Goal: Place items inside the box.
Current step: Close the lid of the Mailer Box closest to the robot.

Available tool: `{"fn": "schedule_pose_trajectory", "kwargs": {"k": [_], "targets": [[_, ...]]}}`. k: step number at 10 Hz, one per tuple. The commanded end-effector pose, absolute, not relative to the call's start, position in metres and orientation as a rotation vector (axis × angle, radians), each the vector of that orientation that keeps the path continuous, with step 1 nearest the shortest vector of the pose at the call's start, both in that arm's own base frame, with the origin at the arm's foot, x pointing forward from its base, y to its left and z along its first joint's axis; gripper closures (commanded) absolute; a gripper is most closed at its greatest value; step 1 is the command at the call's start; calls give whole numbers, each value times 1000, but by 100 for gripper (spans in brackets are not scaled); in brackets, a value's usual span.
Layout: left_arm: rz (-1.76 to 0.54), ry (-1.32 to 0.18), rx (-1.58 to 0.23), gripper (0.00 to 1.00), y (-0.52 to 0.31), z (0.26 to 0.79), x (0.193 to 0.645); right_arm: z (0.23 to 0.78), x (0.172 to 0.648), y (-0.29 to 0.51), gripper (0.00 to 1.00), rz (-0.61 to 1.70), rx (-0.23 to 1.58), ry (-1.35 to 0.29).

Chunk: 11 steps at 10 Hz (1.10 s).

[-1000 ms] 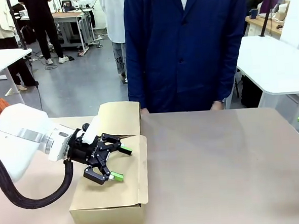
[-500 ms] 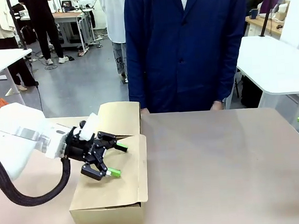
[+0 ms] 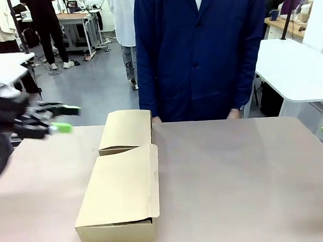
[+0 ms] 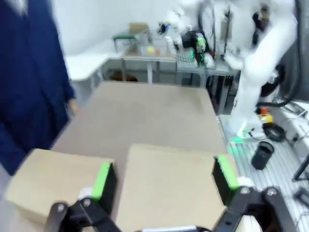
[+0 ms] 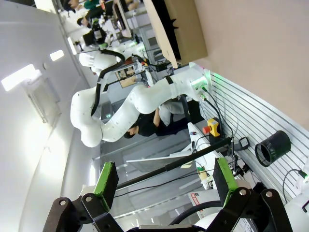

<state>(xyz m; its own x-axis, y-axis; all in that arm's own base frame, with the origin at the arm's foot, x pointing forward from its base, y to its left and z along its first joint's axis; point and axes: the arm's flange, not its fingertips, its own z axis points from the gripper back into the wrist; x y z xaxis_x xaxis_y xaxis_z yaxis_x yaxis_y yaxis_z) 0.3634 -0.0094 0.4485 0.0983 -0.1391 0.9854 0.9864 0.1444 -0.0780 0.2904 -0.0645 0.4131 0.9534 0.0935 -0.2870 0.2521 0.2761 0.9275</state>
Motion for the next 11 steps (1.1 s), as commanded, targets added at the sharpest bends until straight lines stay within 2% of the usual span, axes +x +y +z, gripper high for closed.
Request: {"fn": "schedule_pose_trajectory", "kwargs": {"k": [1,3,6,7,8,11], "targets": [[-719,-983,-1143,0,23,431,242,419,292,-65,0,-122,1298,311],[-470,-860,-1243,0,71,408,248,419,292,-65,0,-122,1298,311],[-254,-486,-1307,0,100,322,262,419,292,-65,0,-122,1298,311],[-264,-446,-1286,0,97,305,262,419,292,-65,0,-122,1298,311],[-299,-580,-1286,0,151,356,298,419,292,-65,0,-122,1298,311],[-299,-580,-1286,0,151,356,298,419,292,-65,0,-122,1298,311]]}}
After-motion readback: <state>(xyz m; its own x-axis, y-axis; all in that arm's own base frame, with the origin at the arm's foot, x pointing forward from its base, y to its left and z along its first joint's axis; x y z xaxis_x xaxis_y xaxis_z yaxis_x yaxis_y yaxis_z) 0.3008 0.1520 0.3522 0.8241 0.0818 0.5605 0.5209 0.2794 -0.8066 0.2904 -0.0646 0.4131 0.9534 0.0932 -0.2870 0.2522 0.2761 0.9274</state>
